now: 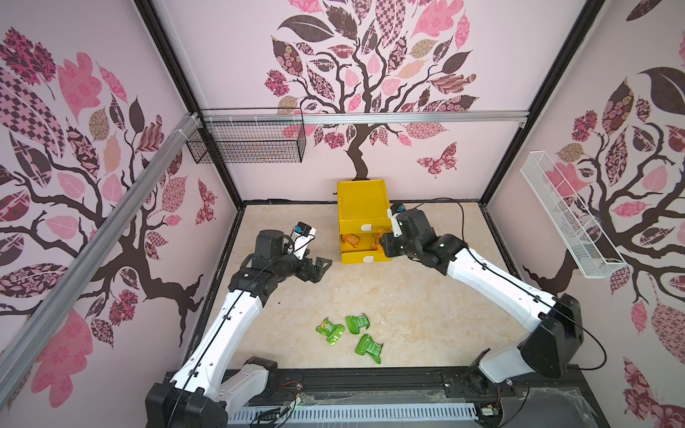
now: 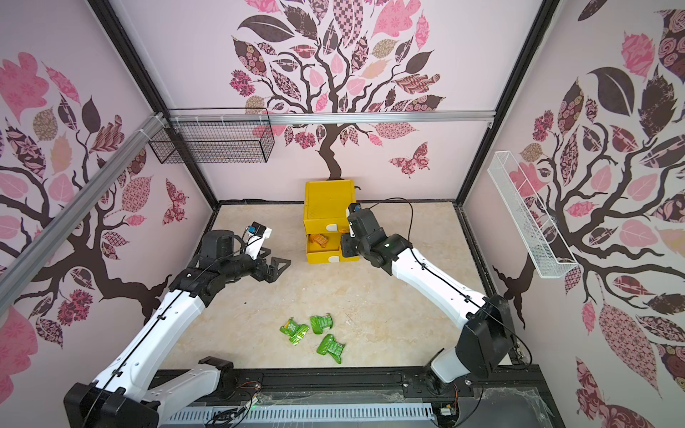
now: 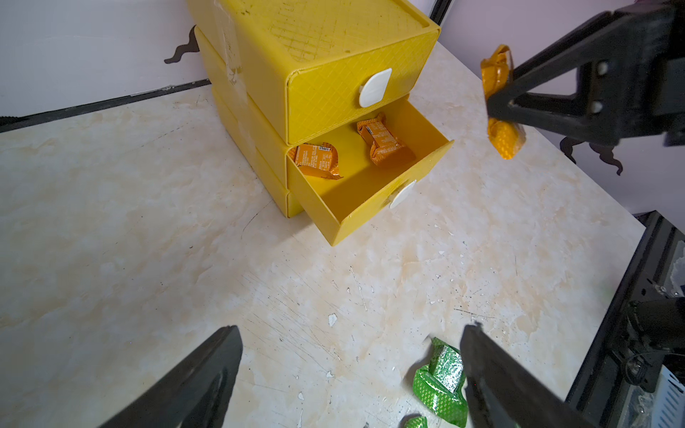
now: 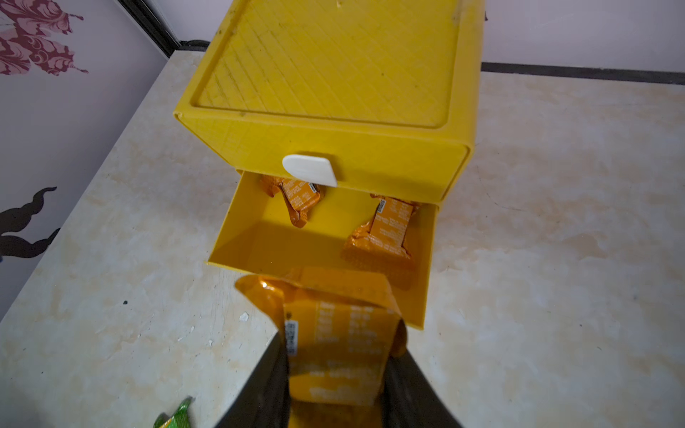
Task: Place the cookies into the drawer by color
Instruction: Place the cookie in the drawer.
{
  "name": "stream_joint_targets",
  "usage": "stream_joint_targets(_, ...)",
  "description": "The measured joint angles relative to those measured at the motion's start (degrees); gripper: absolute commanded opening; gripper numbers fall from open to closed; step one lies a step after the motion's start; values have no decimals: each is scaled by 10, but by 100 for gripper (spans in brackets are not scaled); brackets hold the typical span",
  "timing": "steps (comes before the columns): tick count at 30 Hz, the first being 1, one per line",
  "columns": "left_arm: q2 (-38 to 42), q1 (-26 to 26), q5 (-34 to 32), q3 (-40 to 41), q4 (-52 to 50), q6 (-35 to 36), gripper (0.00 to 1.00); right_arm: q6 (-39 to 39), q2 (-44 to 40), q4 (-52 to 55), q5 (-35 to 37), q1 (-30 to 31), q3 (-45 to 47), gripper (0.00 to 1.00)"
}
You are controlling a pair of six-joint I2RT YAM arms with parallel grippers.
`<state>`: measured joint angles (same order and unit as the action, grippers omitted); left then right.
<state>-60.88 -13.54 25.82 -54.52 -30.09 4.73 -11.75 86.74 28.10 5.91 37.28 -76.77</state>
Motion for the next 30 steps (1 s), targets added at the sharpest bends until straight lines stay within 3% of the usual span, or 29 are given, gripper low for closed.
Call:
stream_joint_targets(10, 0, -2, -1, 0, 0, 2, 97, 23, 81, -110, 12, 0, 0, 41)
stream_joint_targets(25, 0, -7, -2, 0, 0, 7, 97, 8, 161, -131, 1, 0, 0, 44)
stream_joint_targets(30, 0, -8, -2, 0, 0, 10, 97, -3, 161, -127, -10, 0, -2, 61)
